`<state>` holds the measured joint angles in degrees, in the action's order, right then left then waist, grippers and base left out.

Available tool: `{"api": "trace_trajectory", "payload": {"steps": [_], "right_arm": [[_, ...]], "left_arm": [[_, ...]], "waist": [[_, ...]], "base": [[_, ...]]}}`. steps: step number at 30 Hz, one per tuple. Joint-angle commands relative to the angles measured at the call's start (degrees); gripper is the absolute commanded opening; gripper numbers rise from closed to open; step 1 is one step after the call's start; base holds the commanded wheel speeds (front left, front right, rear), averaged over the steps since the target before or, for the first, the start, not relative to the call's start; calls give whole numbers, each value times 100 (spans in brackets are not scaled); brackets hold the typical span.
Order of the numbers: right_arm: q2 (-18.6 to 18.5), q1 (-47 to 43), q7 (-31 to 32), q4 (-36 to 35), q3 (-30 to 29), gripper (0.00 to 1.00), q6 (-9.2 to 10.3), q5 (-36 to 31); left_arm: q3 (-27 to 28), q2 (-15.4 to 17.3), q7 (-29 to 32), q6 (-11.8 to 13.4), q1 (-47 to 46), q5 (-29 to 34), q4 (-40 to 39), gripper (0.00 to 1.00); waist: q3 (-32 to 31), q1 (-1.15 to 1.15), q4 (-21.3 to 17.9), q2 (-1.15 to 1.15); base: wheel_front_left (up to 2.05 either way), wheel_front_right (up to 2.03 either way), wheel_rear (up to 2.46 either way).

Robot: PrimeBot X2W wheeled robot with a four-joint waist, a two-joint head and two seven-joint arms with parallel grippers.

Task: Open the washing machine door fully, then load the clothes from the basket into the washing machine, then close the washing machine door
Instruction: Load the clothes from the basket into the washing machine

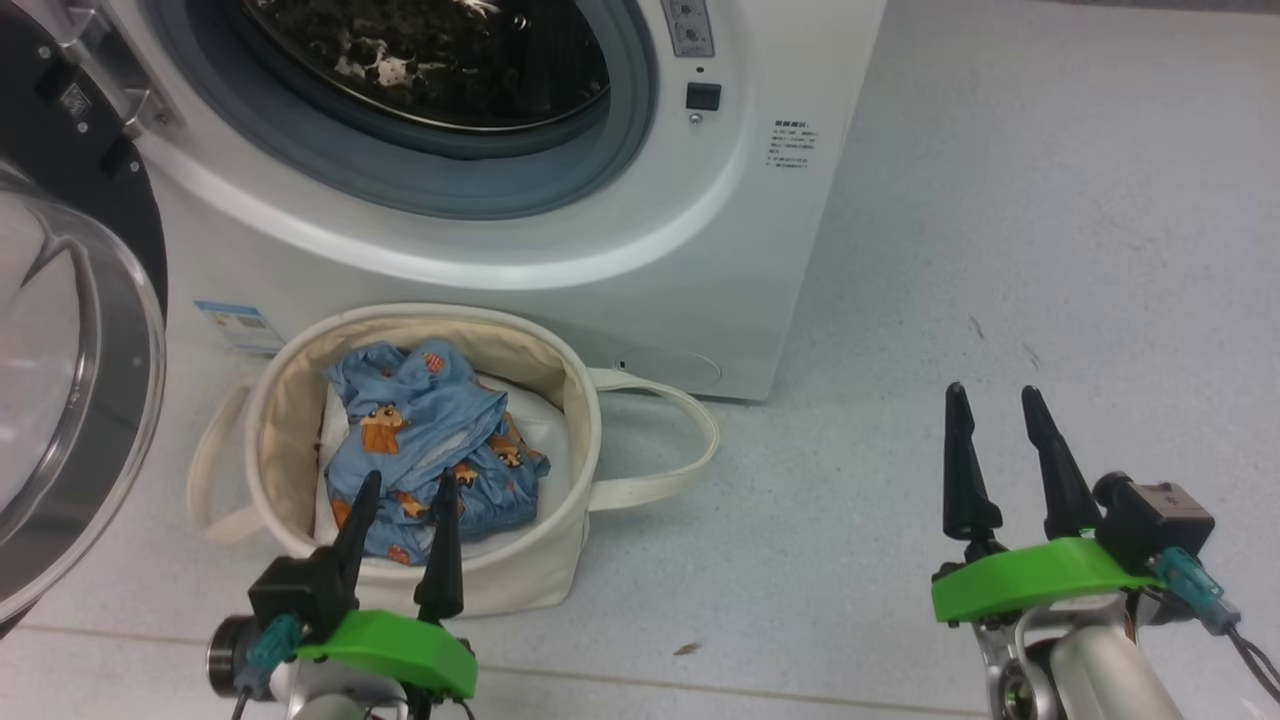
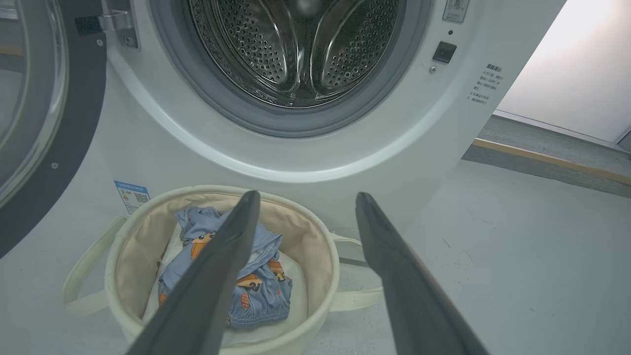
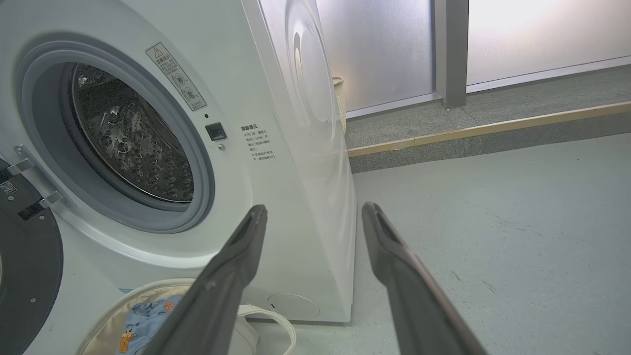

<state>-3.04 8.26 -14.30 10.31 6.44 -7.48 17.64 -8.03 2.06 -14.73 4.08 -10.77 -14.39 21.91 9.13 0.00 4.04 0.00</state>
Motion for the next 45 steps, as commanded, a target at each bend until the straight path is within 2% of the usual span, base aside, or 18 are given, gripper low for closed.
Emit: {"api": "trace_trajectory", "payload": {"steps": [1, 7, 13, 21, 26, 29, 34, 36, 40, 42, 45], "right_arm": [[16, 169, -70, -231, 178, 100, -1, -74], [16, 229, -70, -294, 187, 100, -1, -52], [16, 384, -70, -332, 181, 100, -1, -92], [16, 761, -70, -475, 72, 100, -1, -264], [16, 1006, -70, -559, 85, 100, -1, -305], [16, 1117, -70, -589, 85, 100, -1, -343], [16, 1281, -70, -604, 96, 100, -1, -401], [16, 1342, -70, -618, 116, 100, -1, -394], [16, 1463, -70, -636, 154, 100, -1, -410], [16, 1522, -70, -655, 170, 100, -1, -428], [16, 1590, -70, -691, 179, 100, -1, -446]], "left_arm": [[190, 82, -27, 39, -245, -45, -55, 100], [197, 82, -27, 89, -443, -160, 368, 100], [217, 82, -27, 120, -930, -57, 1275, 100], [274, 82, -27, 45, -2124, 138, 2484, 100], [384, 178, -27, -45, -2962, 193, 3541, 100], [453, 303, -27, 46, -3507, 181, 4175, 100], [731, 461, 96, 466, -4283, -48, 4916, 100], [679, 496, 192, 488, -4504, -16, 5015, 100], [455, 514, 437, 368, -4837, 132, 5119, 100], [383, 542, 655, 453, -4959, 188, 5153, 100], [312, 582, 915, 710, -5112, 255, 5179, 100]], "waist": [[82, 0, -24, 0], [328, 0, -84, 0], [799, 0, -197, 0], [1795, 0, -316, 0], [2354, 0, -437, 0], [2645, 0, -504, 0], [3058, 0, -596, 0], [3208, 0, -621, 0], [3469, 0, -638, 0], [3580, 0, -642, 0], [3724, 0, -647, 0]], "base": [[0, 0, 0], [0, 0, 0], [0, 0, 0], [0, 0, 0], [0, 0, 0], [0, 0, 0], [0, 0, 0], [0, 0, 0], [0, 0, 0], [0, 0, 0], [0, 0, 0]]}}
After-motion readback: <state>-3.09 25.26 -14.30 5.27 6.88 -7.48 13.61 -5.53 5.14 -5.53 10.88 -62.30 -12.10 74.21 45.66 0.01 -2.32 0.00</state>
